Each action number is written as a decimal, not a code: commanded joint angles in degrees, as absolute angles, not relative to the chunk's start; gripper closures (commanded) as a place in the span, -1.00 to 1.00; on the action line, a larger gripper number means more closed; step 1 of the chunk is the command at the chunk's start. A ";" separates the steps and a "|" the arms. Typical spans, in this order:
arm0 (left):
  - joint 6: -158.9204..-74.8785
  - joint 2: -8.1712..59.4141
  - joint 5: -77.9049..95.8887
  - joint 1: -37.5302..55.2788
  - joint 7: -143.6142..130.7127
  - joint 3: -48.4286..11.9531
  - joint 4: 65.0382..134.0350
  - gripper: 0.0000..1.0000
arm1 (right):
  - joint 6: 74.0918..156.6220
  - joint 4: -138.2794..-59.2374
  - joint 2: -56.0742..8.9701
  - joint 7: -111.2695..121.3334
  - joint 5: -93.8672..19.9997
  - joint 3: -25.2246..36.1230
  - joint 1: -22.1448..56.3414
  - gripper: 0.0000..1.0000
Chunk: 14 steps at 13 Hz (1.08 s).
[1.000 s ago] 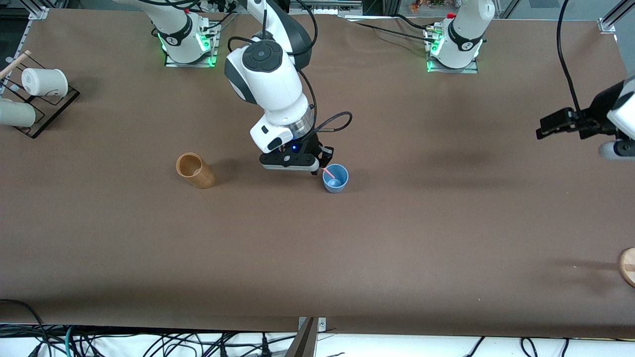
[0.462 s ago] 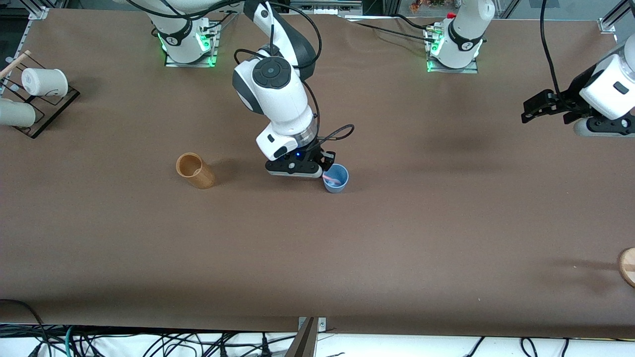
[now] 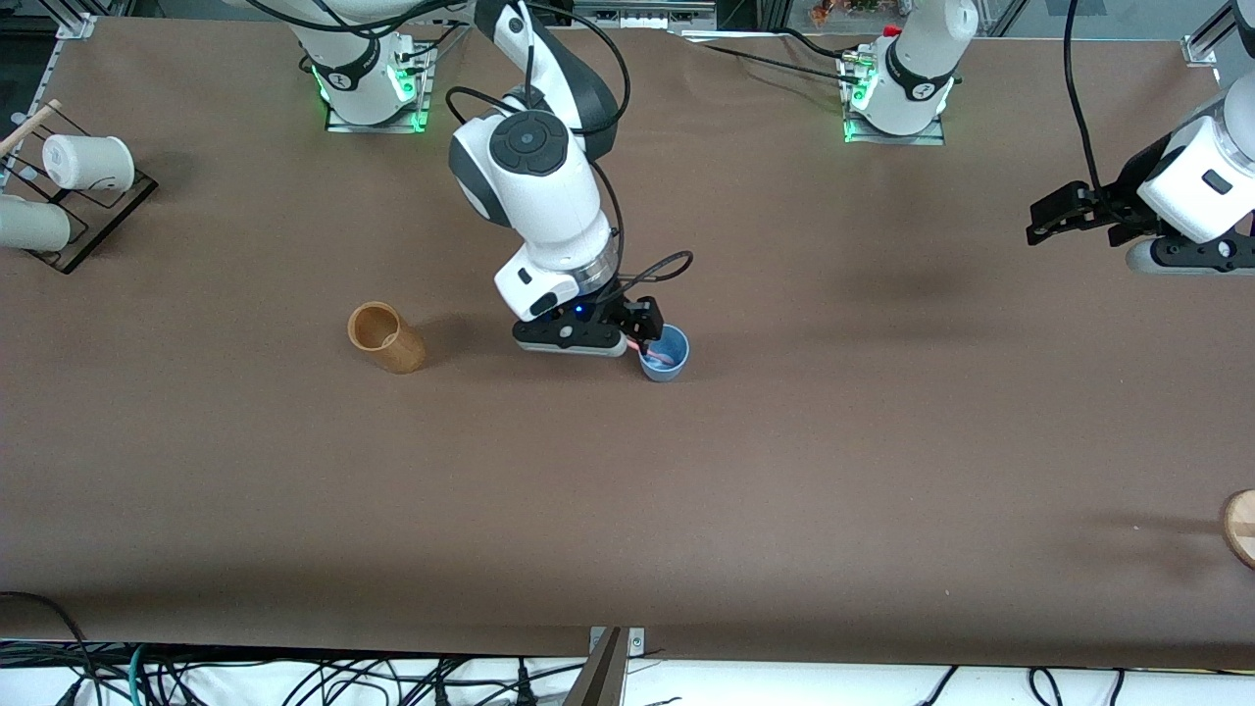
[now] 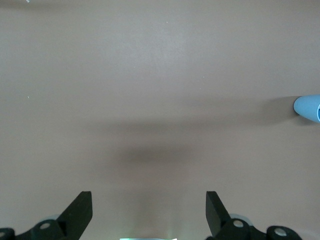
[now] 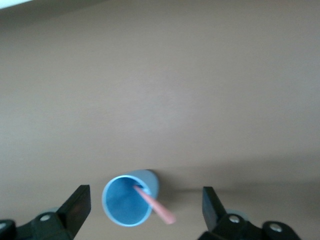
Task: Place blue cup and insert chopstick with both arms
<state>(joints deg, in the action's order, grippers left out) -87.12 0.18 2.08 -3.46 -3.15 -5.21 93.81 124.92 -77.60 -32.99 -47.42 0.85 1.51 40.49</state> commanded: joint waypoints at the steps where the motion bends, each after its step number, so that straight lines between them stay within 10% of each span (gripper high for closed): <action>1: -87.80 0.17 3.16 -3.87 -2.20 -5.01 94.31 -1.00 | 115.52 -74.19 -31.55 -39.33 0.80 4.30 39.64 -1.00; 14: -87.89 1.76 3.25 -3.87 -2.55 -5.01 92.99 -1.00 | 88.24 -86.49 -3.78 -1.14 -5.46 0.79 8.88 -1.00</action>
<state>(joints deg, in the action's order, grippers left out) -87.85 1.37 2.08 -3.63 -3.15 -5.12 93.85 88.15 -84.51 -5.33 -1.83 -5.07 2.77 11.02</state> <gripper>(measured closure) 0.000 0.000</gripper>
